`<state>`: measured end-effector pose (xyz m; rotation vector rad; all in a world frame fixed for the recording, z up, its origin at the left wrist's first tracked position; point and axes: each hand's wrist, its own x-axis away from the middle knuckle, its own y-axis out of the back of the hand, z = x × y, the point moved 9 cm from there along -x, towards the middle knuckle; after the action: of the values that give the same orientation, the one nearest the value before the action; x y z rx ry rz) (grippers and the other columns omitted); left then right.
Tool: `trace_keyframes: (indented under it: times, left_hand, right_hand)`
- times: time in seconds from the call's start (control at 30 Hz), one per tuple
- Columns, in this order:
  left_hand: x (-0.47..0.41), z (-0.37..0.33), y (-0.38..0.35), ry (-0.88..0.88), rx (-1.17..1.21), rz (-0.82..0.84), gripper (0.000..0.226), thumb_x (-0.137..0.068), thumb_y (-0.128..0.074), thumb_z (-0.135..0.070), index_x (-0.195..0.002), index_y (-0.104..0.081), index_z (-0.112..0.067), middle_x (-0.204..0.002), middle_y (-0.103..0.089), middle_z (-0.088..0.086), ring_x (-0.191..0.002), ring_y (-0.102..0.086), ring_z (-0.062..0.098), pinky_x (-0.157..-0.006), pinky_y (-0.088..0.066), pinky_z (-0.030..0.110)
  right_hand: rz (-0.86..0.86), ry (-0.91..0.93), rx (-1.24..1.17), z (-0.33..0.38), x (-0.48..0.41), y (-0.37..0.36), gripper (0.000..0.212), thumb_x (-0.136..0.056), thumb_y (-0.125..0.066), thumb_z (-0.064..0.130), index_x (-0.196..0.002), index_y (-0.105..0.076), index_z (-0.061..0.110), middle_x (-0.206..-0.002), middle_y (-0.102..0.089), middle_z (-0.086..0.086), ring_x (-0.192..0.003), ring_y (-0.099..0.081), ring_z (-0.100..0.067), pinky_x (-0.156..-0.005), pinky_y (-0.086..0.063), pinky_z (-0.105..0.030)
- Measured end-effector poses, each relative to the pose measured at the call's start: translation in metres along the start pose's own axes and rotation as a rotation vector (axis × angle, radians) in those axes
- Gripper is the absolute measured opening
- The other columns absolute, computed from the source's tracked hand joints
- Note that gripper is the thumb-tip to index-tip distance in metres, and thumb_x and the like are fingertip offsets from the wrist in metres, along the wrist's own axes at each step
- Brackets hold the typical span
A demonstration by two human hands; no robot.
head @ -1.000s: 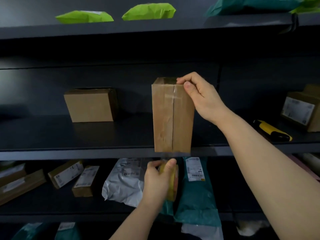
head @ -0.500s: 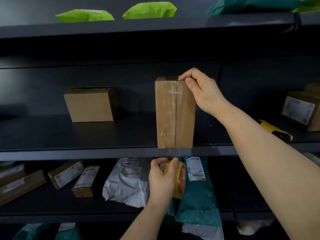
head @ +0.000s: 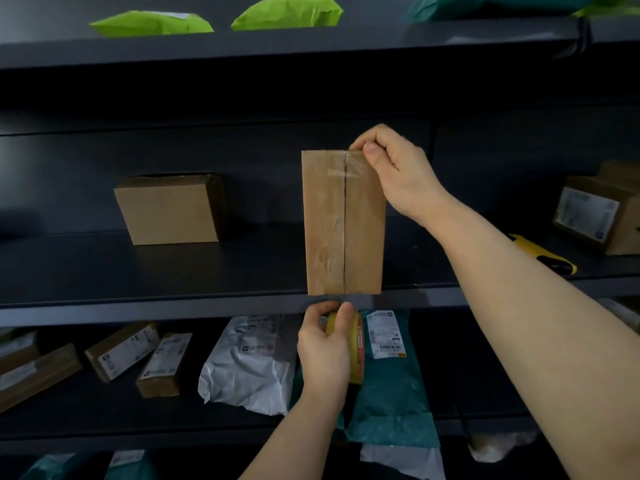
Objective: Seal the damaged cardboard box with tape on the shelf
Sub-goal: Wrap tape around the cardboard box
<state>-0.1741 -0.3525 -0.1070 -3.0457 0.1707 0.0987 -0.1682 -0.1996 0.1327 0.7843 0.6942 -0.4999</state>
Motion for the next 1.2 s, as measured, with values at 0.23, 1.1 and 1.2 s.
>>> trace_keyframes:
  times: [0.23,1.1,1.2]
  left_hand:
    - [-0.009,0.003,-0.008,0.208,0.078,0.038,0.014,-0.088,-0.073,-0.029,-0.089,-0.069,-0.015,-0.085,-0.072,0.013,-0.074,-0.069,0.026,-0.072,-0.061,0.046]
    - [0.029,-0.105,-0.012,-0.013,-0.045,0.200,0.025,-0.087,-0.072,-0.034,-0.071,-0.074,-0.015,-0.061,-0.067,-0.001,-0.056,-0.061,0.011,-0.052,-0.045,0.027]
    - [0.028,-0.107,-0.014,0.013,0.024,0.201,0.022,-0.088,-0.072,-0.029,-0.076,-0.074,-0.011,-0.060,-0.067,0.001,-0.050,-0.059,0.009,-0.047,-0.043,0.023]
  right_hand:
    - [0.029,0.024,0.031,0.004,0.002,0.002,0.023,-0.104,-0.038,0.022,-0.109,-0.061,0.024,-0.106,-0.062,0.006,-0.104,-0.051,-0.011,-0.079,-0.035,-0.014]
    - [0.552,-0.252,0.695,-0.021,0.024,-0.035,0.079,-0.096,-0.005,0.065,-0.155,0.006,0.015,-0.162,0.016,-0.004,-0.148,0.016,-0.015,-0.121,0.007,-0.043]
    - [0.602,-0.231,0.671,-0.007,0.041,-0.042,0.079,-0.097,-0.005,0.062,-0.155,0.005,0.010,-0.162,0.014,-0.009,-0.149,0.013,-0.018,-0.122,0.005,-0.036]
